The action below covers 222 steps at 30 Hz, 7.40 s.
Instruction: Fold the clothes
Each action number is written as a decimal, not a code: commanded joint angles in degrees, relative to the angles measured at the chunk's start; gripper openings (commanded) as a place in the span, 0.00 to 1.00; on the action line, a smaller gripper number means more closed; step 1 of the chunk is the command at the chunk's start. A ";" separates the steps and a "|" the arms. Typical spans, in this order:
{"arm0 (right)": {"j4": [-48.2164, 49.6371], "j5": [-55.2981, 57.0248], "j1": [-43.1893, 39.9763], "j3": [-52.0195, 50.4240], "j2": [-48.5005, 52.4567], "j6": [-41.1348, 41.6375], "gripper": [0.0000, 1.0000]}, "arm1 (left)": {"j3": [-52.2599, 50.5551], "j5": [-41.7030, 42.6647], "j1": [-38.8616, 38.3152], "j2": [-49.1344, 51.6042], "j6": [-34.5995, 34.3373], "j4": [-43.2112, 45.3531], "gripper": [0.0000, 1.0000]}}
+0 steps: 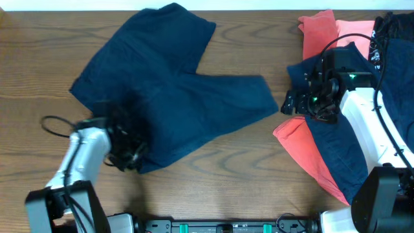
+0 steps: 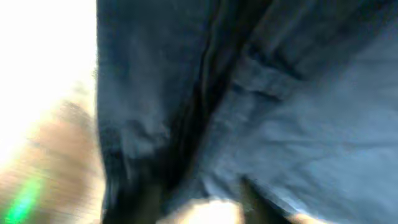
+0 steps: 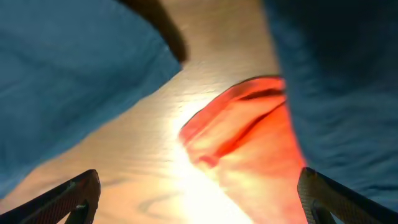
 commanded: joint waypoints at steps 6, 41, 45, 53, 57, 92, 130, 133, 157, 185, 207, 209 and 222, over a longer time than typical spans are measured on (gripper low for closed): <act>3.74 -6.73 7.06 -2.45 0.07 5.16 1.00 | -0.85 5.31 0.55 -0.07 5.84 -9.64 0.91; 43.87 -7.58 14.12 -20.31 11.82 24.13 0.74 | -9.05 -3.61 -3.04 -1.88 -2.25 4.66 0.14; 39.82 -6.23 14.03 -20.28 11.78 24.72 0.80 | -9.05 -3.67 -3.04 -3.45 -2.03 5.05 0.15; 30.51 -0.28 9.11 -20.17 0.72 24.09 0.85 | -9.05 -3.85 -3.04 -3.89 -1.81 5.77 0.15; 27.10 0.52 9.07 -20.20 -2.21 22.51 0.83 | -9.05 -3.82 -3.04 -3.89 -1.66 5.75 0.15; 16.87 4.17 -0.79 -8.66 -16.74 12.26 0.01 | -0.94 0.61 -8.22 -32.63 5.05 -10.08 0.06; 74.82 5.16 20.68 3.87 21.05 4.76 0.70 | -0.90 -15.98 1.29 -10.29 -24.46 21.66 0.66; 71.34 5.18 21.38 3.87 21.92 3.96 0.98 | -0.90 -15.76 1.55 -10.03 -24.44 21.64 0.73; 35.43 10.36 18.38 3.87 7.61 -6.05 0.99 | -3.58 -7.52 8.92 2.29 -11.21 18.29 0.98; 42.47 -18.75 39.26 3.85 23.82 -6.03 0.01 | 15.06 1.95 8.57 -21.24 9.35 -9.49 0.06; 18.53 1.33 26.77 13.94 16.48 -4.98 0.33 | 16.24 5.07 -14.78 -16.68 4.48 10.71 0.06; 13.81 2.12 22.64 13.94 16.37 -4.92 0.32 | 16.24 5.05 -17.75 -13.55 4.48 13.55 0.06; 4.04 4.63 9.57 13.94 16.33 -3.78 0.36 | 16.24 5.70 -37.16 8.57 1.95 42.16 0.71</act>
